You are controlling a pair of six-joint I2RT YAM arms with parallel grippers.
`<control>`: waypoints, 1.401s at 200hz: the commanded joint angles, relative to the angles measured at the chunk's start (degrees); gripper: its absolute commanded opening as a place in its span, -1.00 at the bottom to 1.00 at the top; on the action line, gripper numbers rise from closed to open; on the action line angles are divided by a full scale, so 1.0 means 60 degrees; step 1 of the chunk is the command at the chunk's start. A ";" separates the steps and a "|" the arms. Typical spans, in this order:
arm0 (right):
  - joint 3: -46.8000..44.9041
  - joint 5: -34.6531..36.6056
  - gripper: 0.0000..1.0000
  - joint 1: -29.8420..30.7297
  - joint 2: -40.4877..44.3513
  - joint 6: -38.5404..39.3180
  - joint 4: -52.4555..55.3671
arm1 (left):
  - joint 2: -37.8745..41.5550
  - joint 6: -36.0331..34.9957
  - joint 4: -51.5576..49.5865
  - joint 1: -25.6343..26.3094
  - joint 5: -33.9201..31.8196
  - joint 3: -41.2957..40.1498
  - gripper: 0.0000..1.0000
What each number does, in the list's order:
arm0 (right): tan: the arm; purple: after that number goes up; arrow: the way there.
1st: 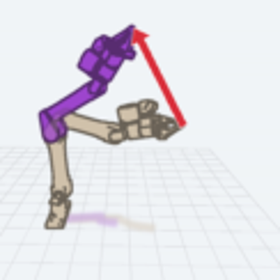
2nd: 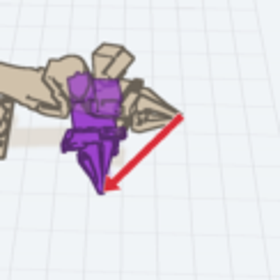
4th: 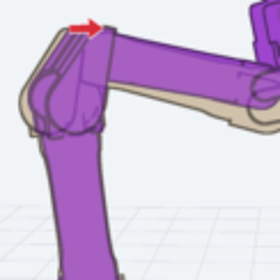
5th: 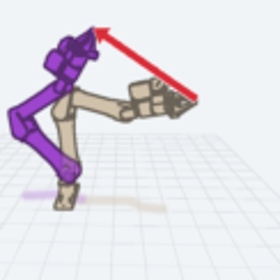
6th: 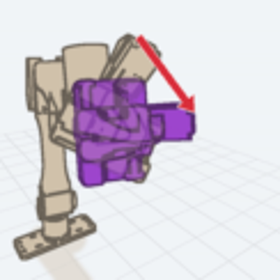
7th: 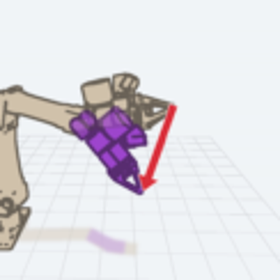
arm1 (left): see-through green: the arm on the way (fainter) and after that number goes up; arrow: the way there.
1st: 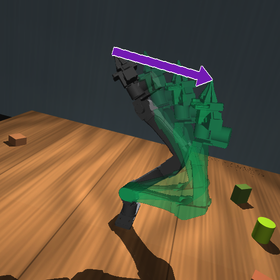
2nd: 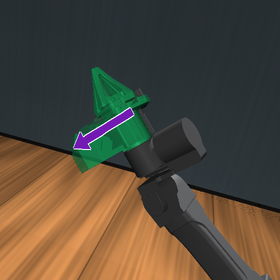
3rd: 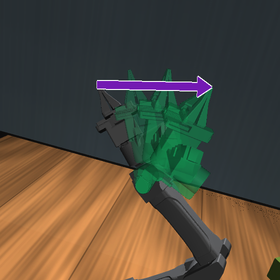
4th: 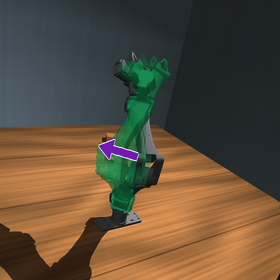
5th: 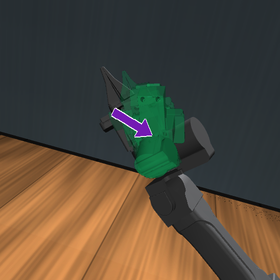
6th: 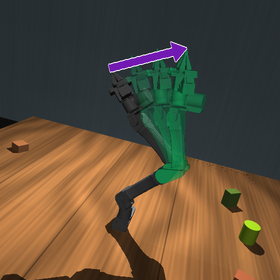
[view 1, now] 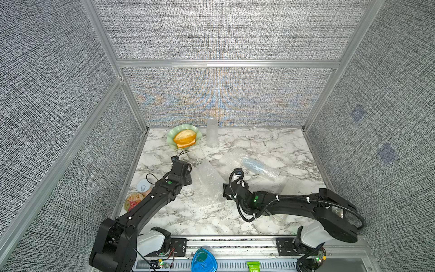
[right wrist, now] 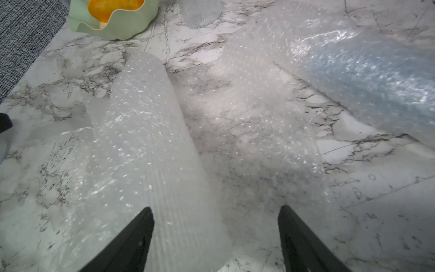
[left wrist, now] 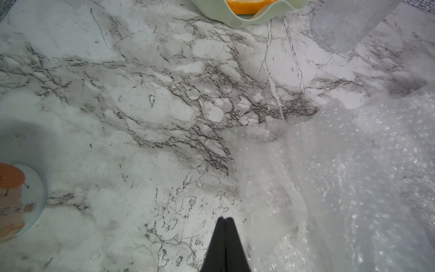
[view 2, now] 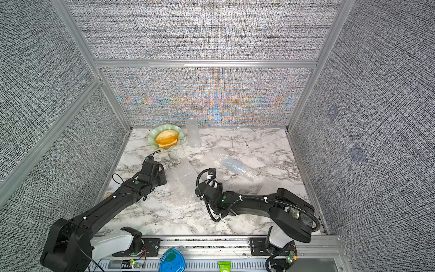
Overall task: Unwrap the vase from the bubble wrap
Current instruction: Unwrap the bubble wrap.
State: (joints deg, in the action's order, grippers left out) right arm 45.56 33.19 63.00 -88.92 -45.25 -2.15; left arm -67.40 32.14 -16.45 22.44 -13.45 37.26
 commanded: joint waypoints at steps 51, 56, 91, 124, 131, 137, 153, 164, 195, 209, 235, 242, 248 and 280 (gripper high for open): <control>0.0595 -0.0248 0.65 -0.0261 0.0530 0.1646 0.2366 | -0.0189 0.0148 0.0357 -0.0194 0.0306 -0.0141 -1.00; 0.0743 -0.0265 0.67 -0.0261 0.0559 0.1861 0.2449 | -0.0232 0.0162 0.0360 -0.0201 0.0322 -0.0126 -1.00; 0.1780 -0.1199 0.78 -0.0247 0.0532 0.3415 0.2842 | -0.0497 0.0361 0.0352 -0.0308 0.0504 -0.0130 -1.00; 0.2975 -0.2507 0.88 -0.0170 -0.0290 0.4465 0.3704 | -0.0600 0.0597 0.0459 -0.0501 0.0723 -0.0247 -1.00; 0.3250 -0.2607 0.89 -0.0116 -0.0546 0.4632 0.3931 | -0.0589 0.0618 0.0470 -0.0538 0.0782 -0.0250 -1.00; 0.3433 -0.2663 0.91 -0.0048 -0.0748 0.4757 0.4087 | -0.0611 0.0645 0.0484 -0.0574 0.0795 -0.0248 -1.00; 0.3857 -0.2769 0.92 0.0002 -0.1286 0.4862 0.4479 | -0.0602 0.0701 0.0554 -0.0670 0.0861 -0.0262 -1.00; 0.3947 -0.2806 0.92 0.0004 -0.1544 0.4834 0.4595 | -0.0593 0.0708 0.0530 -0.0728 0.0867 -0.0221 -1.00; 0.4137 -0.2098 0.92 -0.0075 -0.1968 0.4363 0.4998 | -0.0351 0.0606 0.0486 -0.0917 0.0851 -0.0316 -1.00; 0.4080 -0.1804 0.91 -0.0272 -0.1960 0.3895 0.5134 | -0.0239 0.0565 0.0544 -0.1047 0.0862 -0.0414 -1.00; 0.3333 -0.2603 0.89 -0.0993 -0.1397 0.3152 0.4629 | -0.0186 0.0460 0.0553 -0.1199 0.0938 -0.0413 -1.00; 0.3065 -0.2913 0.89 -0.1161 -0.1232 0.3019 0.4430 | -0.0191 0.0407 0.0518 -0.1231 0.0953 -0.0366 -1.00; 0.2881 -0.3157 0.89 -0.1325 -0.1094 0.2890 0.4281 | -0.0193 0.0375 0.0478 -0.1234 0.0966 -0.0321 -1.00; 0.2333 -0.4286 0.88 -0.2068 -0.0858 0.2390 0.3886 | -0.0224 0.0227 0.0416 -0.1249 0.1024 -0.0129 -1.00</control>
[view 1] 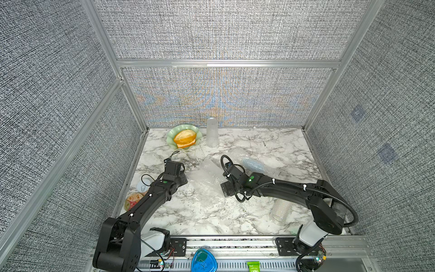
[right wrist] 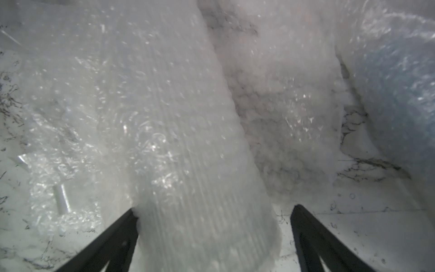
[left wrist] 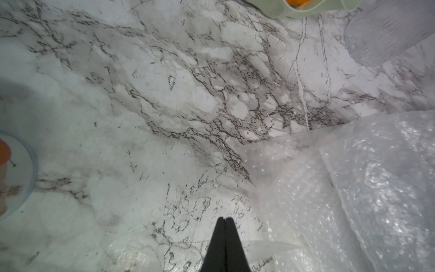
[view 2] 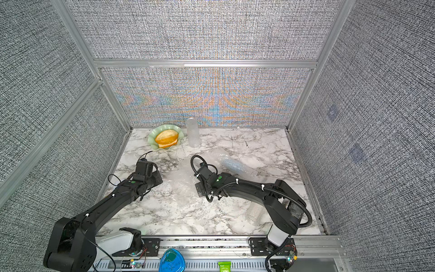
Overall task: Unwrap the vase from the bubble wrap
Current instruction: Unwrap the bubble wrap.
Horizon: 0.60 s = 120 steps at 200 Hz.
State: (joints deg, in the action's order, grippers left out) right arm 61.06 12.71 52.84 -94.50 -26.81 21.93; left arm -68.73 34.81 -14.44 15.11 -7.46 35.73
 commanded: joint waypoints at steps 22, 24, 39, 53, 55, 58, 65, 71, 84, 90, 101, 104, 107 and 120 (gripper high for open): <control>-0.0581 -0.1186 0.88 -0.0886 0.0237 -0.0934 -0.0271 | -0.0020 -0.0276 -0.0035 -0.0029 0.0039 0.0288 -1.00; -0.0611 -0.1193 0.88 -0.0930 0.0263 -0.0955 -0.0264 | -0.0020 -0.0285 -0.0057 -0.0029 0.0042 0.0297 -1.00; -0.0800 -0.1173 0.88 -0.1279 0.0540 -0.1019 -0.0270 | 0.0024 -0.0319 -0.0164 -0.0031 0.0069 0.0411 -1.00; -0.0951 -0.1013 0.88 -0.1580 0.0904 -0.1061 -0.0236 | 0.0092 -0.0352 -0.0273 -0.0029 0.0087 0.0501 -1.00; -0.0967 -0.0970 0.88 -0.1613 0.0957 -0.1063 -0.0219 | 0.0100 -0.0352 -0.0285 -0.0029 0.0079 0.0512 -1.00; -0.0987 -0.0911 0.88 -0.1658 0.1039 -0.1079 -0.0190 | 0.0104 -0.0352 -0.0313 -0.0029 0.0073 0.0521 -1.00; -0.1031 -0.0748 0.88 -0.1757 0.1248 -0.1098 -0.0121 | 0.0143 -0.0365 -0.0371 -0.0034 0.0069 0.0587 -1.00; -0.1036 -0.0551 0.88 -0.1810 0.1445 -0.1112 -0.0023 | 0.0162 -0.0359 -0.0440 -0.0031 0.0059 0.0653 -1.00; -0.1010 -0.0057 0.88 -0.1848 0.1926 -0.1120 0.0168 | 0.0203 -0.0395 -0.0611 -0.0029 0.0021 0.0783 -1.00; -0.0999 0.0225 0.88 -0.1838 0.2160 -0.1162 0.0257 | 0.0233 -0.0409 -0.0664 -0.0029 0.0003 0.0843 -1.00; -0.1006 0.0644 0.88 -0.1835 0.2608 -0.1207 0.0353 | 0.0277 -0.0438 -0.0783 -0.0036 -0.0004 0.0950 -0.62; -0.0993 0.0735 0.88 -0.1856 0.2720 -0.1215 0.0378 | 0.0302 -0.0440 -0.0800 -0.0030 -0.0014 0.0971 -0.56; -0.0979 0.0839 0.88 -0.1849 0.2834 -0.1216 0.0393 | 0.0330 -0.0453 -0.0816 -0.0029 -0.0005 0.0987 -0.51; -0.0906 0.1202 0.88 -0.1850 0.3290 -0.1210 0.0474 | 0.0437 -0.0455 -0.0802 -0.0029 0.0005 0.1049 -0.06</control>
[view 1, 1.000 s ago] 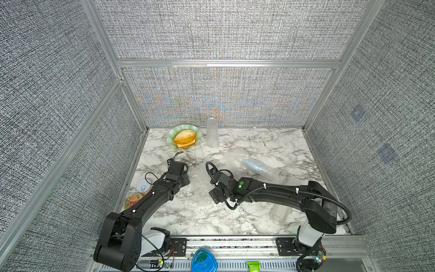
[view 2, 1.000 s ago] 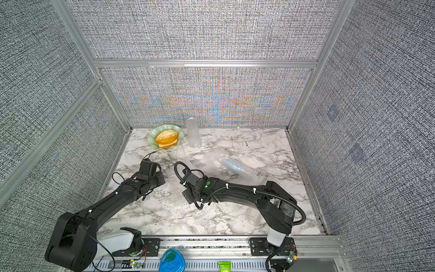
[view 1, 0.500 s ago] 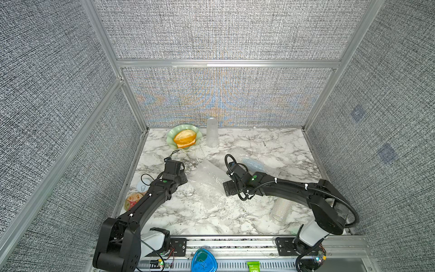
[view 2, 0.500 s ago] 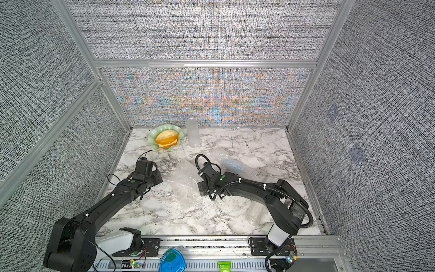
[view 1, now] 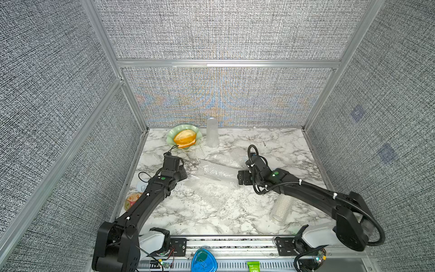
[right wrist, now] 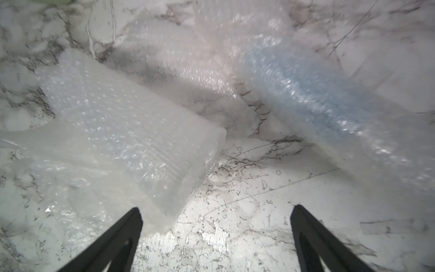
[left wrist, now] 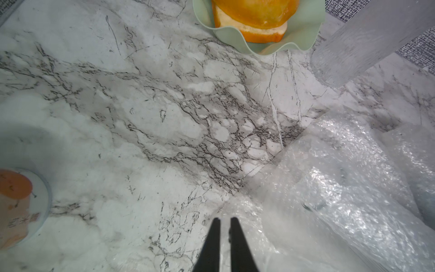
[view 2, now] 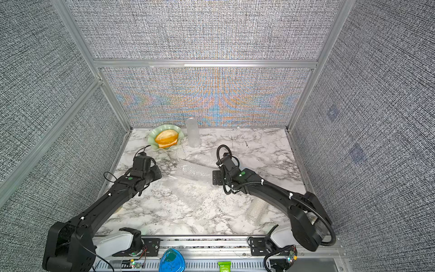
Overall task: Unwrap the vase from the bubble wrap
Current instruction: Unwrap the bubble wrap.
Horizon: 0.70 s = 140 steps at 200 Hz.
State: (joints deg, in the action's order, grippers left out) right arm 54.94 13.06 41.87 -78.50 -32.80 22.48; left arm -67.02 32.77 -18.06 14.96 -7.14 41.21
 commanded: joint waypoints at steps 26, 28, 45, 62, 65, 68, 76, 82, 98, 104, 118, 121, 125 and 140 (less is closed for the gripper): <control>0.0250 0.1001 0.88 0.0080 0.1417 0.0518 0.0078 | 0.0409 -0.0304 -0.0182 -0.0003 0.0183 0.0348 0.39; 0.0274 0.0980 0.88 0.0097 0.1451 0.0596 0.0070 | 0.0435 -0.0335 -0.0175 -0.0003 0.0209 0.0363 0.40; 0.0686 0.0456 0.88 0.0245 0.1389 0.1142 0.0156 | 0.0686 -0.0692 -0.0046 -0.0003 0.0503 0.0510 0.58; 0.1419 0.0046 0.88 0.0597 0.0906 0.1606 0.0538 | 0.0978 -0.1164 0.0352 -0.0004 0.1092 0.0544 0.83; 0.1542 -0.0029 0.88 0.0663 0.0789 0.1680 0.0627 | 0.1034 -0.1214 0.0390 -0.0003 0.1190 0.0567 0.88; 0.1708 -0.0101 0.88 0.0756 0.0635 0.1759 0.0708 | 0.1087 -0.1249 0.0402 -0.0003 0.1270 0.0603 0.91; 0.2145 -0.0246 0.88 0.1029 0.0272 0.1980 0.0896 | 0.1130 -0.1388 0.0282 -0.0009 0.1434 0.0789 0.96; 0.2466 -0.0318 0.88 0.1230 -0.0071 0.2195 0.1097 | 0.1138 -0.1496 0.0124 -0.0003 0.1514 0.0965 0.97; 0.3415 -0.0368 0.88 0.1730 -0.1065 0.2678 0.1734 | 0.1135 -0.1805 -0.0257 -0.0003 0.1748 0.1297 0.97; 0.3717 -0.0422 0.88 0.1843 -0.1458 0.2880 0.1969 | 0.1143 -0.1882 -0.0334 -0.0005 0.1897 0.1359 0.97; 0.4275 -0.0634 0.88 0.1969 -0.2286 0.3292 0.2460 | 0.1255 -0.1912 -0.0499 -0.0003 0.2118 0.1342 0.97; 0.4371 -0.0724 0.88 0.1992 -0.2434 0.3404 0.2537 | 0.1287 -0.1902 -0.0535 -0.0007 0.2128 0.1321 0.97; 0.4468 -0.0799 0.88 0.2020 -0.2614 0.3576 0.2603 | 0.1333 -0.1895 -0.0579 -0.0011 0.2141 0.1280 0.97; 0.4652 -0.0955 0.89 0.2116 -0.3145 0.4207 0.2711 | 0.1451 -0.1795 -0.0905 -0.0009 0.1890 0.1105 0.97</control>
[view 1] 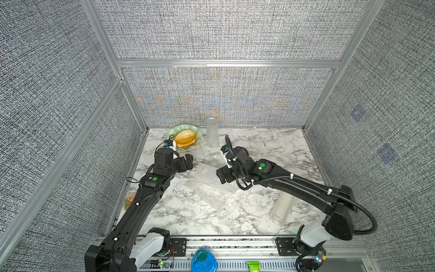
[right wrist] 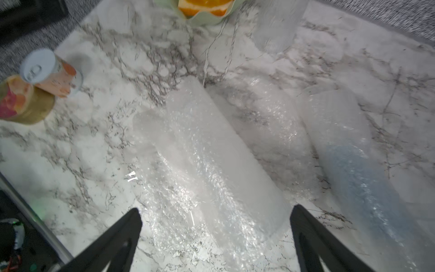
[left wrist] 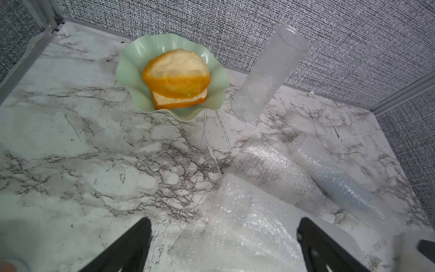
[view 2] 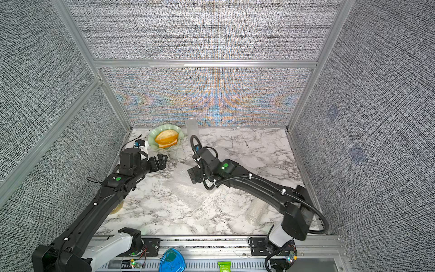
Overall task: Unwrap the vase from the bubble wrap
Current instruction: Unwrap the bubble wrap.
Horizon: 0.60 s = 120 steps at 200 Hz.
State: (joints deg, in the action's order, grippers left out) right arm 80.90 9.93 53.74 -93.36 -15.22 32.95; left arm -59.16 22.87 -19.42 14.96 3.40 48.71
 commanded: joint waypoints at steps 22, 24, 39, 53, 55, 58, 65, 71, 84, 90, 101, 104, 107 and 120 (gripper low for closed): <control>0.0690 -0.0503 0.92 0.0225 -0.1292 0.2065 0.1243 | 0.0277 0.0049 -0.0872 -0.0004 0.0087 -0.0555 0.98; 0.0716 -0.0470 0.93 0.0239 -0.1324 0.2123 0.1257 | 0.0297 0.0068 -0.0863 -0.0014 0.0121 -0.0613 0.98; 0.0970 -0.0325 0.95 0.0294 -0.1648 0.2577 0.1374 | 0.0420 0.0186 -0.0772 -0.0011 0.0305 -0.0934 0.98; 0.1149 -0.0110 0.98 0.0302 -0.1981 0.2971 0.1438 | 0.0527 0.0238 -0.0661 -0.0012 0.0356 -0.1189 0.98; 0.1183 -0.0039 0.98 0.0302 -0.2034 0.3016 0.1459 | 0.0535 0.0236 -0.0656 -0.0013 0.0356 -0.1200 0.99; 0.1233 0.0077 0.98 0.0300 -0.2108 0.3066 0.1497 | 0.0527 0.0231 -0.0659 -0.0010 0.0367 -0.1216 0.98; 0.1376 0.0286 0.98 0.0315 -0.2360 0.3250 0.1612 | 0.0487 0.0220 -0.0667 -0.0010 0.0394 -0.1231 0.99; 0.1488 0.0439 0.98 0.0305 -0.2564 0.3419 0.1727 | 0.0464 0.0221 -0.0669 -0.0017 0.0411 -0.1225 0.99; 0.1709 0.0757 0.98 0.0301 -0.2978 0.3667 0.1904 | 0.0469 0.0181 -0.0675 -0.0015 0.0386 -0.1197 0.98; 0.1783 0.0828 0.98 0.0282 -0.3137 0.3764 0.1935 | 0.0459 0.0165 -0.0664 -0.0010 0.0364 -0.1173 0.99; 0.1929 0.1010 0.98 0.0236 -0.3374 0.3860 0.1901 | 0.0448 0.0094 -0.0659 -0.0018 0.0307 -0.1137 0.99; 0.1983 0.1030 0.98 0.0209 -0.3420 0.3869 0.1892 | 0.0430 0.0078 -0.0672 -0.0012 0.0288 -0.1113 0.99; 0.2032 0.1031 0.98 0.0190 -0.3488 0.3894 0.1902 | 0.0408 0.0063 -0.0700 -0.0017 0.0269 -0.1092 0.99; 0.2223 0.1010 0.98 0.0086 -0.3727 0.3993 0.1879 | 0.0319 0.0012 -0.0719 -0.0013 0.0296 -0.1013 0.99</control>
State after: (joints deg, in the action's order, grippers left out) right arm 92.49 13.67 55.05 -114.08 5.63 43.03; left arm -56.62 24.01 -24.12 14.92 5.02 41.87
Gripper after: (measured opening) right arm 0.990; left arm 0.994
